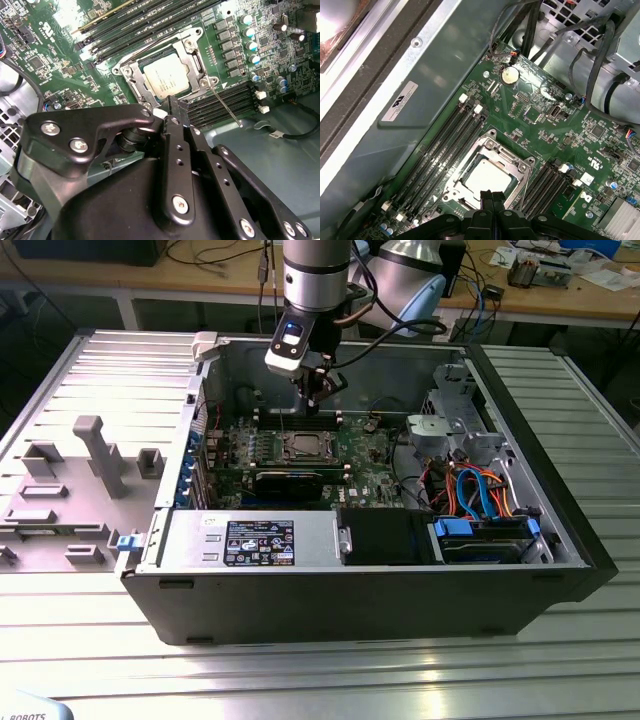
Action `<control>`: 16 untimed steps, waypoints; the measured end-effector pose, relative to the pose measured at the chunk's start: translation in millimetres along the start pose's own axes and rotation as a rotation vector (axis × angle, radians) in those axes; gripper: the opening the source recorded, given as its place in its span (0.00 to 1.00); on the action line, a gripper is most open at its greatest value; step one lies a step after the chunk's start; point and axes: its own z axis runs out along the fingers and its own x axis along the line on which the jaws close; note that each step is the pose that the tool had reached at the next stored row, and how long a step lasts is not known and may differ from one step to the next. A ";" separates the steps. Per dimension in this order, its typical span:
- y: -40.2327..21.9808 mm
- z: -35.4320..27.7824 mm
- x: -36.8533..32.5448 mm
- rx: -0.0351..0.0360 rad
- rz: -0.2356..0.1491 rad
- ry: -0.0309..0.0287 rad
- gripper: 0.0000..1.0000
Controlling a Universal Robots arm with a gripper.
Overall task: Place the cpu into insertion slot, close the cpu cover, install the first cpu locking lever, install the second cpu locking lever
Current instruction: 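Install the first cpu locking lever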
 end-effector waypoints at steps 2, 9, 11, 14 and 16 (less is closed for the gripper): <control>0.0 0.0 0.0 0.0000 -0.003 0.0000 0.11; 0.0 0.0 0.0 0.0000 -0.026 0.0005 0.11; 0.0 0.0 0.0 0.0000 -0.042 0.0009 0.11; 0.0 0.0 0.0 -0.0001 -0.102 0.0022 0.11; 0.0 0.0 0.0 -0.0001 -0.159 0.0034 0.11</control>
